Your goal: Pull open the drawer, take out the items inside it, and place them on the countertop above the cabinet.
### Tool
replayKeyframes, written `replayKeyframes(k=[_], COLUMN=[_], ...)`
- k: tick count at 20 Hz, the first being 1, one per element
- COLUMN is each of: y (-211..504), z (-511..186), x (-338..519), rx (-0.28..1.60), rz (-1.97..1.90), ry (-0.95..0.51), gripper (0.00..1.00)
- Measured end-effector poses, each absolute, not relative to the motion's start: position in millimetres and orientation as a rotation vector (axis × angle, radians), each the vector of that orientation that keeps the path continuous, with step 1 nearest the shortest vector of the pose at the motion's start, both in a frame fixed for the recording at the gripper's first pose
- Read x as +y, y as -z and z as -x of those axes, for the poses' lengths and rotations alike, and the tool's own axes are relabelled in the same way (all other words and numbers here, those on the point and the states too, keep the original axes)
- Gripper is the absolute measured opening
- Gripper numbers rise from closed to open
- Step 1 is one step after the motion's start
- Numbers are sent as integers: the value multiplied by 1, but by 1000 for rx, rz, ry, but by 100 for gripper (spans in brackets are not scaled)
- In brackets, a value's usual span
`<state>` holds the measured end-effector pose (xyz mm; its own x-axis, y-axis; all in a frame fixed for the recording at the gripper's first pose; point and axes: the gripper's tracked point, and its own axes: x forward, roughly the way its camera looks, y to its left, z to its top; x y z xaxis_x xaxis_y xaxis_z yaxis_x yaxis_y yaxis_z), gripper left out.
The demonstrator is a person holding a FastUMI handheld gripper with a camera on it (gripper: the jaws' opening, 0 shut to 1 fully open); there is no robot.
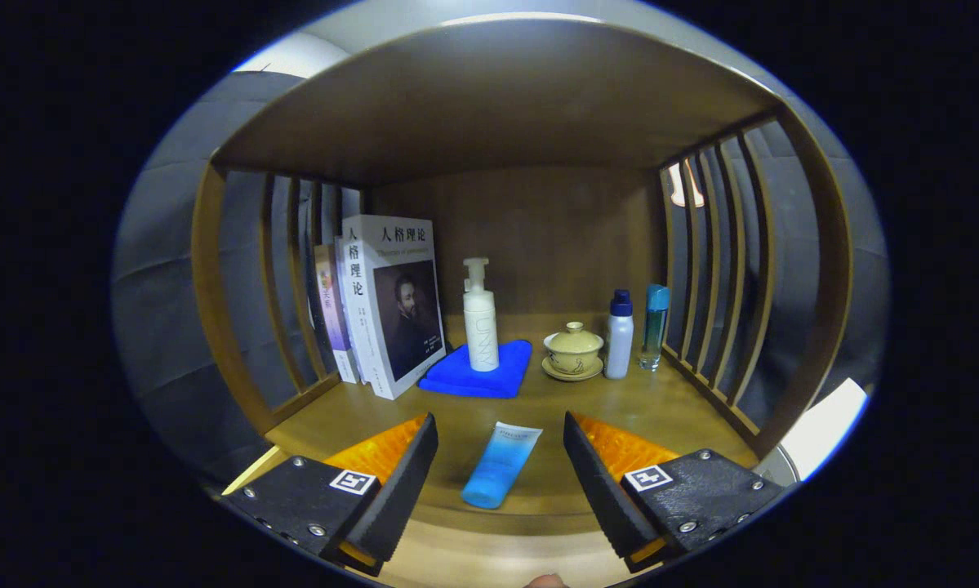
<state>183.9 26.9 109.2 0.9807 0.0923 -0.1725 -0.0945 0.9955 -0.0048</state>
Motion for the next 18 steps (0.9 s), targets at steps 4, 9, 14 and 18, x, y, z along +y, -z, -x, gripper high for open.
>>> replayKeyframes(k=[4,9,14,18], y=[-107,-97,-73,-64], z=[-148,-101,-57,-28], x=[30,37,40,45], rx=[157,134,129,103], rz=[-18,-9,22,36], ry=[-111,-138,-158,-169], gripper=[95,95,95,95])
